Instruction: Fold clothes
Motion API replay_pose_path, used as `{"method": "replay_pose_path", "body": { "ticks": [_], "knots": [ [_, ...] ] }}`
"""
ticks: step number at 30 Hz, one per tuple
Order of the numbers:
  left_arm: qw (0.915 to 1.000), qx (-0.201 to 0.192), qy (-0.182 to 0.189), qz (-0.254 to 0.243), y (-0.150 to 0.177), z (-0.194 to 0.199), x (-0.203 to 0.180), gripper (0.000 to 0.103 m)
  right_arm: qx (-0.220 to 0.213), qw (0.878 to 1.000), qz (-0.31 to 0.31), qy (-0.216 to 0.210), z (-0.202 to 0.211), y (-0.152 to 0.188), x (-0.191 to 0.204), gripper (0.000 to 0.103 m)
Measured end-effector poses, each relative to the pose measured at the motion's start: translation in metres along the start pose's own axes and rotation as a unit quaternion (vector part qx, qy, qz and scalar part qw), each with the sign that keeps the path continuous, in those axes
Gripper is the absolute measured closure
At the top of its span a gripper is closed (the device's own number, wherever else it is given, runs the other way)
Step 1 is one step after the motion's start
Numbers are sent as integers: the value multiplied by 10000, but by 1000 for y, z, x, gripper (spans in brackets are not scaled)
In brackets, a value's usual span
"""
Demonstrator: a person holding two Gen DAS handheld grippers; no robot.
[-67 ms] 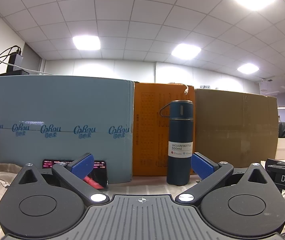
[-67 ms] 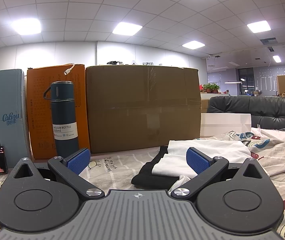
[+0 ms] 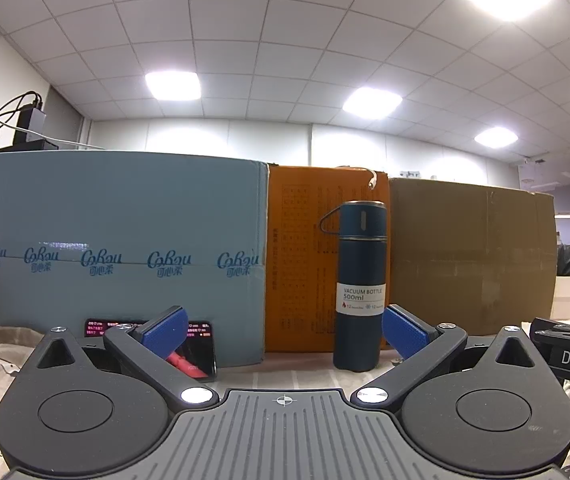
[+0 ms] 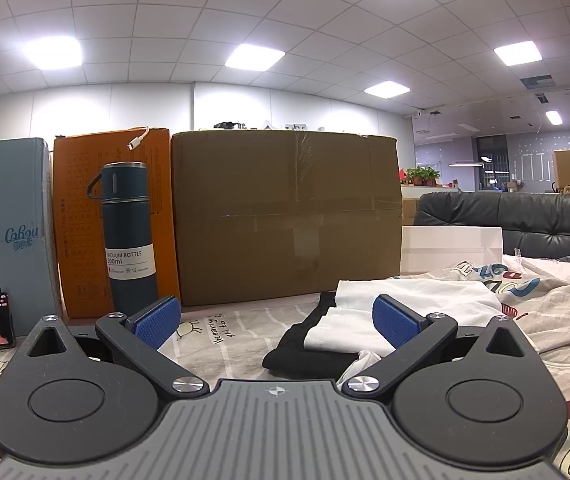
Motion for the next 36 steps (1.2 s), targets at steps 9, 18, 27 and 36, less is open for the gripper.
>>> {"method": "replay_pose_path", "body": {
  "ticks": [9,18,27,36],
  "knots": [
    [10000,18,10,-18,-1,2,1,0,11,10000,-3,-1,-2,0,1,0],
    [10000,-10,9,6,0,0,1,0,15,10000,-7,-5,1,1,1,0],
    [10000,-18,11,9,0,1,1,0,24,10000,-3,-12,-1,0,1,0],
    [10000,-22,11,8,1,0,1,0,26,10000,-3,-15,-2,1,1,0]
  ]
}}
Point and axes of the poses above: each gripper's, at about its wrist camera, not at the fingertips, and z roughly against the way its jaws point, x to its left, y to its underside, the point moved 5 cm from there along -z, roughly the way its jaws point, and after that the axes turned 14 degrees about -y, right-handed, at the moved point
